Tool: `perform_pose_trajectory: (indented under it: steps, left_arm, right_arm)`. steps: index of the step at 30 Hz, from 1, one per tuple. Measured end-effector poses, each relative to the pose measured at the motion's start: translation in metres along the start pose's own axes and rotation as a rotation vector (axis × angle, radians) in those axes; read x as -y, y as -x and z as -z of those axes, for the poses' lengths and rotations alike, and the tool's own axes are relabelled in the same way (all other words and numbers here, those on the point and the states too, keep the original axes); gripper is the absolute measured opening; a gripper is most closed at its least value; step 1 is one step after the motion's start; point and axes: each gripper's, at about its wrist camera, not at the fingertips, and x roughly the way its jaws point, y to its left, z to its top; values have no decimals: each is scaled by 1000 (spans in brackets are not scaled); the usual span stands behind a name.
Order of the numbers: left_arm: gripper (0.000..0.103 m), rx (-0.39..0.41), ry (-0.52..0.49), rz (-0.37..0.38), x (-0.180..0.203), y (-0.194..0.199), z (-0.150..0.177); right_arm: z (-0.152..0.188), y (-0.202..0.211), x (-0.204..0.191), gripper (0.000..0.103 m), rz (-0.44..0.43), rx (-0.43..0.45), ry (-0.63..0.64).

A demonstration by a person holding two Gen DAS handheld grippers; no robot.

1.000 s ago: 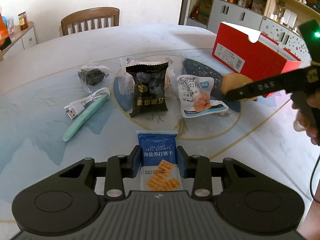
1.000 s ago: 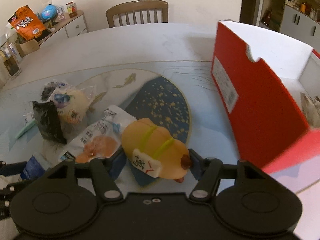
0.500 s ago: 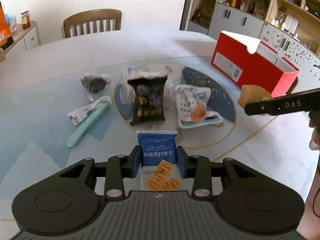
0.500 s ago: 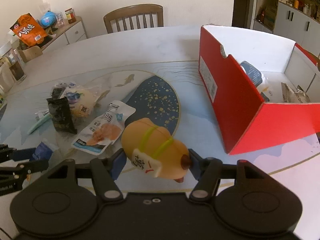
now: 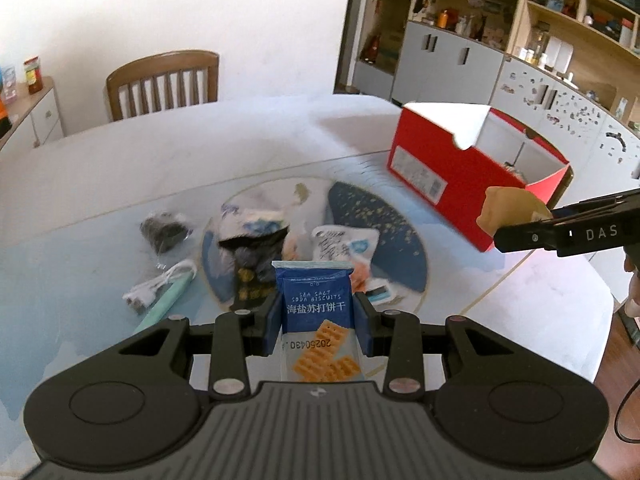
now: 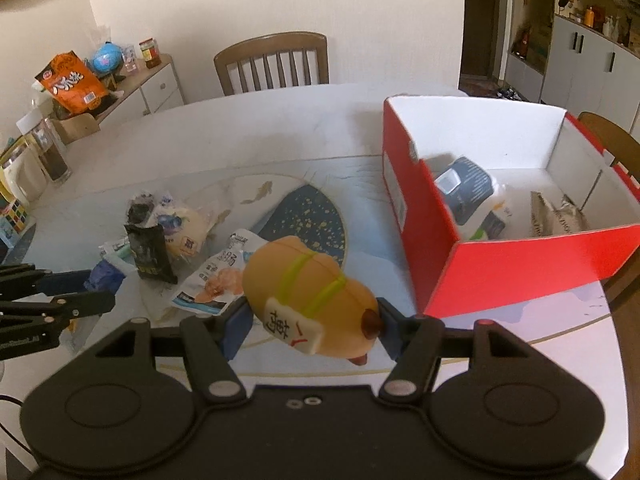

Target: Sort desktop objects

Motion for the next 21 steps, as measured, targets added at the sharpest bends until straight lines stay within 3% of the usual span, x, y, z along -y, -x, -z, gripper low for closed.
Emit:
perform_pose_trajectory:
  steps: [21]
  left_arm:
    - [36, 96, -123, 98, 78, -12, -87]
  right_arm:
    - [-36, 43, 61, 65, -5, 97, -53]
